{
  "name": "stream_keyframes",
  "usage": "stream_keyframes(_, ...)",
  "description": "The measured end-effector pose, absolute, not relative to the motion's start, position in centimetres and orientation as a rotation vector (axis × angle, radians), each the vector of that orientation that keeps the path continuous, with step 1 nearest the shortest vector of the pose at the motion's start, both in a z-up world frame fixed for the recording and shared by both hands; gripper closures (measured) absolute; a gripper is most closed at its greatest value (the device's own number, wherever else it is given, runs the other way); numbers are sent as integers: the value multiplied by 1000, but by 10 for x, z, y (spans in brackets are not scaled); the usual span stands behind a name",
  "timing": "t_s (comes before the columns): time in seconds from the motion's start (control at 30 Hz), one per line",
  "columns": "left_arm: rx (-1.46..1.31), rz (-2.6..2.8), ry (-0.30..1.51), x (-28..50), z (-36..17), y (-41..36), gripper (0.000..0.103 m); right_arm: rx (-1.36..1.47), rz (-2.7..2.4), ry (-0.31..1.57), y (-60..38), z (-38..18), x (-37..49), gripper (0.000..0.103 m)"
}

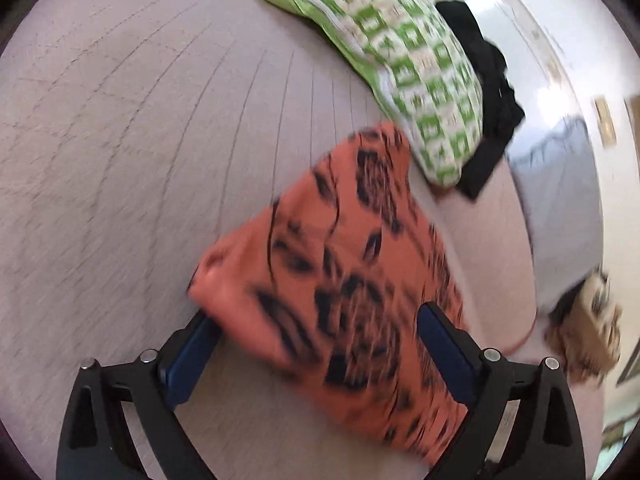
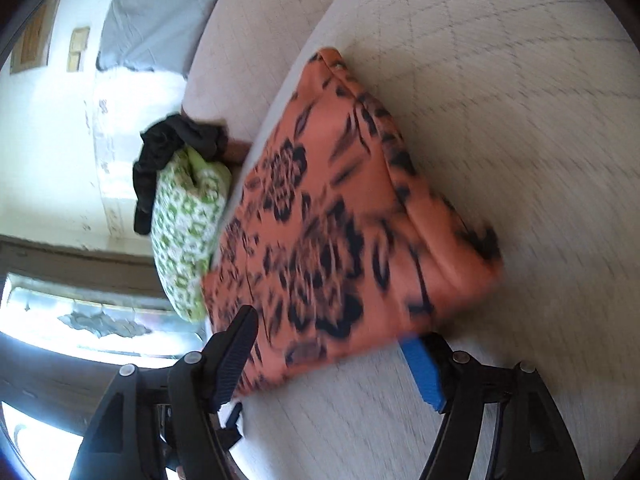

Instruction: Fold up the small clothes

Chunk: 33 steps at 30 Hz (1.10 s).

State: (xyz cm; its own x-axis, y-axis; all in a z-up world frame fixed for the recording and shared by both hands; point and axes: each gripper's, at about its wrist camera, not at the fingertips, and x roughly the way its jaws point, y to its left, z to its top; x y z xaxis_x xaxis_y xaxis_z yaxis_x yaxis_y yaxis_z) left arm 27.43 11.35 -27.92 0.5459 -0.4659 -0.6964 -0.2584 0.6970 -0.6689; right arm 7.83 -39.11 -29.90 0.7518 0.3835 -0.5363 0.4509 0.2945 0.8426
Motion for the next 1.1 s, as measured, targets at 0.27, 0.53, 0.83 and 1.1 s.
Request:
stream_keyframes(0.27,-768,-75,957,295,-288,104,71,1238,-79,670,-401,-304,122,52)
stream_keyframes(0.53,-752,-160,897,280,-272,110,84,1065,-97,669,-389,-283,114,81)
stream_keyframes(0.83,-707,-196,876,184,-223,139,84,1010,-14,689,-364,-234,24,82)
stream_keyframes(1.1,-724,-84,1072,119,-248,196,67,1148,-32,977,-370,-264,-35,73)
